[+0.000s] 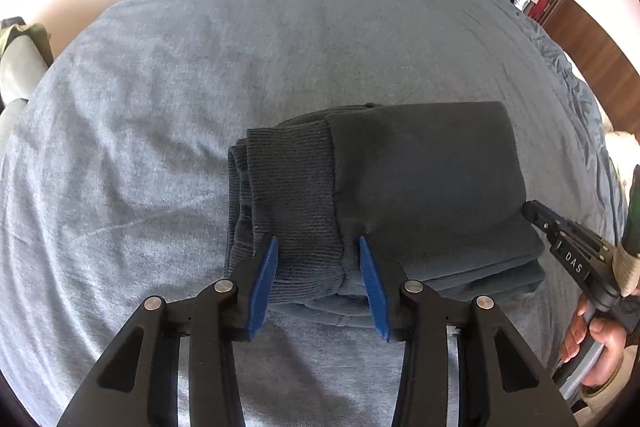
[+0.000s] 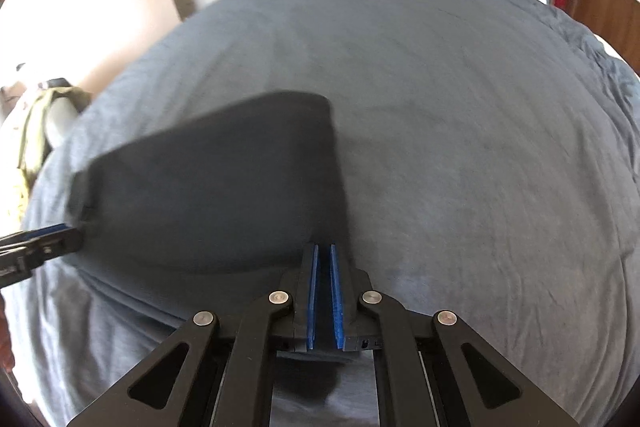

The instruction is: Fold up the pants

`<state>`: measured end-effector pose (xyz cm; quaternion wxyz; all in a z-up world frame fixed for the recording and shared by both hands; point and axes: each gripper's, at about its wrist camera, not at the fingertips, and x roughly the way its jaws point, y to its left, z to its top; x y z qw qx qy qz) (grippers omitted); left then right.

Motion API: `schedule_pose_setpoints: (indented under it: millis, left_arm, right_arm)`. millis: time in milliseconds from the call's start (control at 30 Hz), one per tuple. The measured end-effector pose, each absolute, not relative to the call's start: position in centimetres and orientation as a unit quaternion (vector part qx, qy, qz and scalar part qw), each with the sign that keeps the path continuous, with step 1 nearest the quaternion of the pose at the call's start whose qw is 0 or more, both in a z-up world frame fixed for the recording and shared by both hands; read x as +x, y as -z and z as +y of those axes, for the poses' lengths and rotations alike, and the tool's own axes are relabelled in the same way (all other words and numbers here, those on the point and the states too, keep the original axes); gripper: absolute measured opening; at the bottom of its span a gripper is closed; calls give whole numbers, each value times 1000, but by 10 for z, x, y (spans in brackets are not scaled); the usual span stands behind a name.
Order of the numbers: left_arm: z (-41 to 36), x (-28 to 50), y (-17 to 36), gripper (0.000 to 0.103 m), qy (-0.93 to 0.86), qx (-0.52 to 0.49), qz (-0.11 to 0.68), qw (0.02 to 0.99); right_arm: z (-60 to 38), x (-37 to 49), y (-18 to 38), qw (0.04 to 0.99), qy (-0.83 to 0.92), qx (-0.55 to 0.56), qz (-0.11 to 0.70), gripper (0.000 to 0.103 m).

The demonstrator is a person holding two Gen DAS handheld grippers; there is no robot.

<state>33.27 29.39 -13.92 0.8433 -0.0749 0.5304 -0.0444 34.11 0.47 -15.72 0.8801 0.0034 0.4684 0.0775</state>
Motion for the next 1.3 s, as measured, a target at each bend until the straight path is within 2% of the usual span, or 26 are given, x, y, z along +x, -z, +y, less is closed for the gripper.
schedule_pose_setpoints:
  millis: [200,367,400,467,533,567,600,633,700,767,933,1033,1300]
  left_arm:
    - [282,327,123,46,22,-47,518,854]
    - [254,307,91,50,20,-11,480,877]
    - [252,304,84,53,21,-12,469,883]
    - [239,295,69,69,22,-18,443,896]
    - [224,283,54,71,26,-29,410,911]
    - [215,276,48,76,21,-33,398,917]
    - [209,274,44,78,15,-36,392,919]
    - [201,269,41,80,10,-37,385,922]
    - [190,261,39,81,5,-34,378,925]
    - [176,251,38,83,9,-34,374,927]
    - [149,231,42,90,12,-30,363,931]
    - [134,218,47,94,16,-27,351,936]
    - [107,182,76,97,26,-40,323,945]
  right_arm:
    - [-5,345,155,880,-50,-6,473,8]
    - [-23,333,132,891,-53,1,451,8]
    - [-27,331,125,894,-61,6,444,8]
    - [-36,322,108,899,-78,14,430,8]
    - [-46,312,92,906,-91,13,413,9]
    - [-50,306,83,910,-95,9,403,10]
    - [-54,304,78,912,-98,7,399,17]
    - [-59,299,71,914,-99,5,393,29]
    - [-71,291,61,918,-98,4,384,44]
    - [-83,279,53,922,-91,4,377,48]
    - [-108,251,49,929,-73,-2,364,75]
    - [-121,236,52,935,-71,-8,349,83]
    - [-149,208,76,940,-93,-7,327,83]
